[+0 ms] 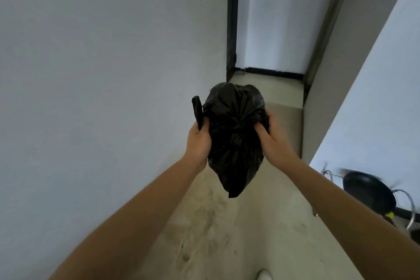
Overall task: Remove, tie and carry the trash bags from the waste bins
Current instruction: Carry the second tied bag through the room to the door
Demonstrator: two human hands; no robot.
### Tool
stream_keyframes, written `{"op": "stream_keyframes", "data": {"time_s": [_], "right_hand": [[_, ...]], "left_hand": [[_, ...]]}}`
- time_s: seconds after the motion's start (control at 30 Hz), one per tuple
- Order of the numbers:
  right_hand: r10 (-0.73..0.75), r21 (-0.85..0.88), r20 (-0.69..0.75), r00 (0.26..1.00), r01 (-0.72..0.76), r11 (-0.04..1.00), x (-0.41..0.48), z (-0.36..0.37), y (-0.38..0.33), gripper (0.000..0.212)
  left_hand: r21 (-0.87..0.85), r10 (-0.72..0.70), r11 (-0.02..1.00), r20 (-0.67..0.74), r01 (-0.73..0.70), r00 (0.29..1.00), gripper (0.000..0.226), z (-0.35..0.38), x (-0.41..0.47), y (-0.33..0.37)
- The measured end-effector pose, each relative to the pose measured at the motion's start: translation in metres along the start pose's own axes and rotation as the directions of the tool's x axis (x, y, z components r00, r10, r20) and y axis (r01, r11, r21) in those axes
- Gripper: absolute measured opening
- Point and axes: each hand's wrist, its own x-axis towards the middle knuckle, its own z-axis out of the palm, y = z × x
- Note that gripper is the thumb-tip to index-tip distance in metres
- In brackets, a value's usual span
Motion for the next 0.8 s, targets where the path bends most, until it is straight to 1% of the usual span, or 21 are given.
{"op": "stream_keyframes", "data": {"time_s": [0.1,0.2,0.27,0.33,0.43,0.53,0.57,0.7,0.8], "right_hand": [[-0.005,-0.001,-0.024,1.000,0.005,1.000,0.071,-0.012,0.051,0.041],[0.024,0.008,0.013,1.000,-0.024,1.000,0.159,-0.033,0.097,0.040],[0.029,-0.018,0.046,0.998,-0.029,0.999,0.224,-0.051,0.112,0.040],[-0.013,-0.065,0.063,0.998,0.017,0.998,0.288,-0.068,0.115,0.036],[-0.063,-0.175,0.068,0.996,0.075,0.982,0.379,-0.083,0.119,0.027],[-0.090,-0.335,0.070,0.993,0.109,0.936,0.468,-0.077,0.144,0.033],[-0.094,-0.359,0.073,0.993,0.114,0.926,0.498,-0.073,0.155,0.034],[-0.144,-0.375,0.056,0.988,0.154,0.914,0.613,-0.050,0.193,0.033],[-0.178,-0.346,0.017,0.984,0.173,0.922,0.695,-0.032,0.209,0.037]], "left_hand": [[0.008,-0.015,1.000,0.038,0.015,0.999,0.041,0.032,0.085,-0.022],[0.056,-0.020,0.998,0.032,0.018,0.999,0.047,0.071,0.176,-0.032],[0.091,-0.016,0.996,0.017,0.015,1.000,0.047,0.095,0.236,-0.024],[0.118,-0.012,0.993,0.023,0.010,1.000,0.046,0.115,0.293,-0.009],[0.142,0.010,0.990,0.020,-0.013,1.000,0.033,0.134,0.369,0.020],[0.149,0.020,0.989,-0.006,-0.019,1.000,0.023,0.139,0.445,0.034],[0.148,0.024,0.989,-0.015,-0.022,1.000,0.021,0.139,0.474,0.035],[0.102,0.020,0.995,-0.003,-0.019,1.000,0.020,0.142,0.597,0.029],[0.109,0.046,0.993,0.057,-0.052,0.997,0.030,0.140,0.695,0.023]]}}
